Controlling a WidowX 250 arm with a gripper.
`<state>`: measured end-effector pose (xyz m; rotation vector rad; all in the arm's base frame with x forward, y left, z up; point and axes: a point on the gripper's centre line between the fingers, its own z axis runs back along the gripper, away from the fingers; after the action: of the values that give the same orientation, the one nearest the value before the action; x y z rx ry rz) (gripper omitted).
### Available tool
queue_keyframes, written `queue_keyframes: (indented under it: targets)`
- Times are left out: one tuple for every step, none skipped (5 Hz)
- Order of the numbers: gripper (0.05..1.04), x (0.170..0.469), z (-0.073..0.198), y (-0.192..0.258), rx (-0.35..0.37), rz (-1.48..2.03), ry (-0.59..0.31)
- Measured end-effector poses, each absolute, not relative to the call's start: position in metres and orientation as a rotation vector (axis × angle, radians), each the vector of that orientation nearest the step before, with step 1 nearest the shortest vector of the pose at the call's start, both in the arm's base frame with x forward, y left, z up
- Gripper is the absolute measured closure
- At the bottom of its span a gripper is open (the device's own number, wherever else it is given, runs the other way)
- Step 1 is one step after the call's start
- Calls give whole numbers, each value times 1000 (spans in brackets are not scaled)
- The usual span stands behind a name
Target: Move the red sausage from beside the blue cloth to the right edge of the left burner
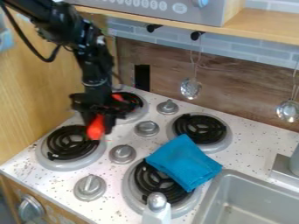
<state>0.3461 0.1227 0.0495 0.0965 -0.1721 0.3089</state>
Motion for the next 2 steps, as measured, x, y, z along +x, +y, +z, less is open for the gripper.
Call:
queue_keyframes:
  targets:
    - [518, 337, 37, 137, 80, 347, -130]
    - [518, 336, 20, 139, 69, 366, -78]
